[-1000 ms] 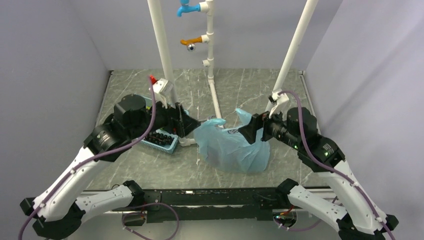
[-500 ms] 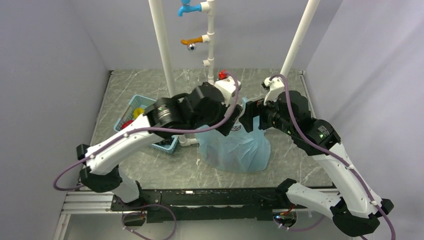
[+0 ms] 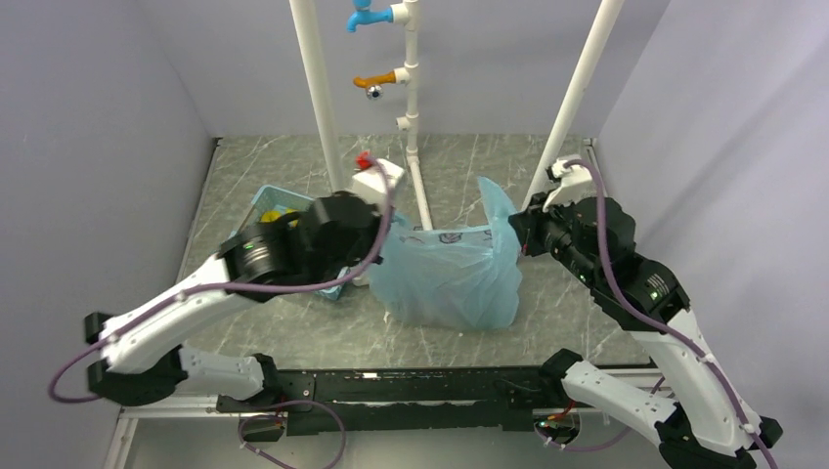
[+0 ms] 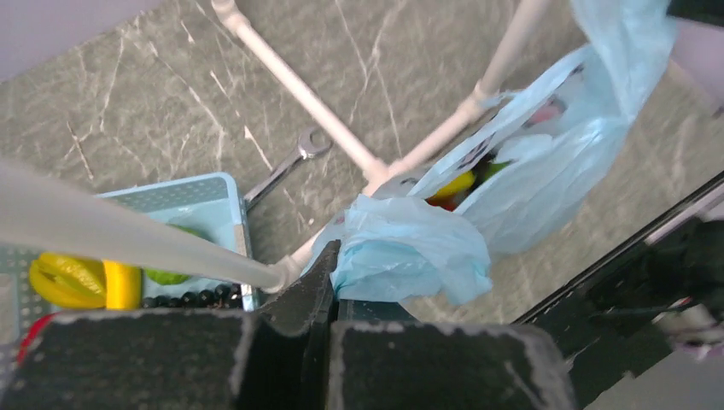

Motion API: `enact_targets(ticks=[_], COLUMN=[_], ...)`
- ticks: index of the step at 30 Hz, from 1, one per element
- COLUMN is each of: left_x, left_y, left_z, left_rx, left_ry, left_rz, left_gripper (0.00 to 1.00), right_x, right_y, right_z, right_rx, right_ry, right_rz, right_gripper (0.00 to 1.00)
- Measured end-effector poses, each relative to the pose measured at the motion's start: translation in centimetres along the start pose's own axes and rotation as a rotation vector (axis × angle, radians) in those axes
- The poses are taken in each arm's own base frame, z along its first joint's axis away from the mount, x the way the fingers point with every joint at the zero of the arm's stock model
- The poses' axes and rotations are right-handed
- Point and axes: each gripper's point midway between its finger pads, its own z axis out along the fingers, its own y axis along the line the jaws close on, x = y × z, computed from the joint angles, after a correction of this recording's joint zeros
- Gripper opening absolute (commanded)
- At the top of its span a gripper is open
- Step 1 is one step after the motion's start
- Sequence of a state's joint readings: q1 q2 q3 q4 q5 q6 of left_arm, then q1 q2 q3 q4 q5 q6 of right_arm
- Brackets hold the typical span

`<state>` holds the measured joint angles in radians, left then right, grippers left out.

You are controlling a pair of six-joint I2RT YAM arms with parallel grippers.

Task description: Take the fake fruits out of the plastic bag

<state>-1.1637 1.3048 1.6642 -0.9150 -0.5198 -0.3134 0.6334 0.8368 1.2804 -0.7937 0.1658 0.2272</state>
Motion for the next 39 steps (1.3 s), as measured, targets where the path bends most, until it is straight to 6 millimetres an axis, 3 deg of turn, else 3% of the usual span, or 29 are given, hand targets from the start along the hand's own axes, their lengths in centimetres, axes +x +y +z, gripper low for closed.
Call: enact_targets(ticks=[4, 7, 9, 12, 14, 16, 19, 20, 21, 24, 29, 34, 36, 39], left_x=[-1.4, -2.3, -3.2, -5.6, -7.8, -8.7, -6.2, -5.1, -4.2, -2.9, -3.1, -3.0, -2.8, -2.7], left_y=[3.5, 5.7, 5.9, 4.4, 2.7, 1.1, 0.1, 0.0, 0.1, 0.2, 0.4, 0.5, 0.4, 0.4], left_z=[-3.0, -3.8, -3.6, -2.2, -0.8, 1.2, 2.7, 2.8, 2.7, 1.1, -1.8, -2.4, -2.3, -2.2], left_rx=[-0.004, -0.002, 0.032, 0.096, 0.15, 0.2, 0.23, 0.237, 0.241, 0.271, 0.319, 0.329, 0.327, 0.327], left_ry=[-0.139, -0.229, -0.258, -0.256, -0.254, -0.244, -0.181, -0.164, -0.15, -0.148, -0.206, -0.211, -0.206, -0.203], left_rz=[-0.146, -0.262, -0.307, -0.316, -0.311, -0.304, -0.29, -0.287, -0.287, -0.299, -0.325, -0.334, -0.333, -0.333], left_gripper=[0.0, 0.0, 0.0, 0.0, 0.0, 0.0, 0.0, 0.0, 0.0, 0.0, 0.0, 0.0, 0.0, 0.0], right_x=[-1.6, -3.6, -4.7, -7.1, -8.6, -9.5, -9.9, -9.7, -9.3, -7.8, -5.3, -4.0, -3.5, -2.4], right_y=[-1.0, -1.3, -1.3, -1.1, -0.3, 0.7, 2.0, 2.1, 2.1, 1.6, 1.5, 2.2, 1.8, 1.4], right_z=[-1.4, -2.5, -3.1, -4.2, -4.4, -4.2, -2.9, -2.2, -1.5, 0.3, 3.4, 6.5, 7.8, 9.6], right_rx=[0.046, 0.059, 0.059, 0.047, 0.016, -0.027, -0.072, -0.07, -0.063, -0.016, 0.014, 0.002, 0.031, 0.063], right_ry=[-0.086, -0.17, -0.215, -0.288, -0.315, -0.31, -0.259, -0.232, -0.205, -0.117, 0.009, 0.079, 0.099, 0.141], right_rz=[0.015, 0.038, 0.052, 0.073, 0.076, 0.062, 0.033, 0.019, 0.013, -0.009, -0.031, -0.043, -0.051, -0.068], right_gripper=[0.0, 0.0, 0.0, 0.03, 0.14, 0.42, 0.85, 0.96, 0.98, 0.99, 0.99, 0.98, 0.84, 0.37])
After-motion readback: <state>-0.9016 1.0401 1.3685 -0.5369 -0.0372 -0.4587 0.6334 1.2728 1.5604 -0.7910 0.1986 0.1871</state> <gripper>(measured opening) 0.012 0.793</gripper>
